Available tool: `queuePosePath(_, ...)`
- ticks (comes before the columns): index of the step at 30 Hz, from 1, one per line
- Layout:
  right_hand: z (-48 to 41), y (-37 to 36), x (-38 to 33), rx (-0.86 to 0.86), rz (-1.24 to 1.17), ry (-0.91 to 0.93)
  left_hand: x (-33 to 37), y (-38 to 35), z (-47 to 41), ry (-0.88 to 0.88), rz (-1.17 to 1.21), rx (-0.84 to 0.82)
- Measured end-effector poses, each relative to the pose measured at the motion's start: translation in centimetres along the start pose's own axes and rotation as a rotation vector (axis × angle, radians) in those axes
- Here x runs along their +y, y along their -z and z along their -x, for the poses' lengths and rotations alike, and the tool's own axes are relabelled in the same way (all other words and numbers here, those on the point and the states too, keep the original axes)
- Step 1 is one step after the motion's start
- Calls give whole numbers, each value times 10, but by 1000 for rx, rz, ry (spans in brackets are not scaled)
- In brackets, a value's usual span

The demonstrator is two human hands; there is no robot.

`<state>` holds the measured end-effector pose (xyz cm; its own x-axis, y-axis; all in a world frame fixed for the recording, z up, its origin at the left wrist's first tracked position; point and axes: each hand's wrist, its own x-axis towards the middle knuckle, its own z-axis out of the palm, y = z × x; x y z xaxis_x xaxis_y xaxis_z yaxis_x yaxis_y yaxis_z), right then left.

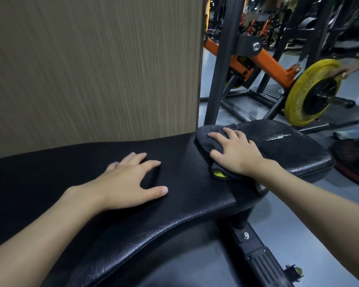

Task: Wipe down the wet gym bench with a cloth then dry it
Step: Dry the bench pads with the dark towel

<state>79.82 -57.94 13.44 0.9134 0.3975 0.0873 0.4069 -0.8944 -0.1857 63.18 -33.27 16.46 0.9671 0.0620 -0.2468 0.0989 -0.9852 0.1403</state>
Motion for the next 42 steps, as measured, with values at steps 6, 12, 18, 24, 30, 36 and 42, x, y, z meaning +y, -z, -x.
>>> queuePosePath(6, -33, -1, -10, -6, -19, -2, -45, -2, 22, 294, -60, -28)
queuePosePath(12, -34, -5, -11, 20, 0, -16, -43, -7, 20, 308, 20, -32)
queuePosePath(18, -35, -10, -47, 6, 48, -56, -51, -9, 22, 238, -19, -2)
queuePosePath(24, -22, -18, -96, 27, 65, 110, -98, 2, 51, 127, 33, 216)
queuePosePath(30, -23, -25, -128, -12, 36, -29, -170, -4, 86, 194, -2, 216)
queuePosePath(36, -20, -40, -212, -13, 30, 21, -222, -9, 124, 190, 33, 282)
queuePosePath(42, -20, -57, -319, -47, 30, 141, -276, -17, 170, 232, 71, 343)
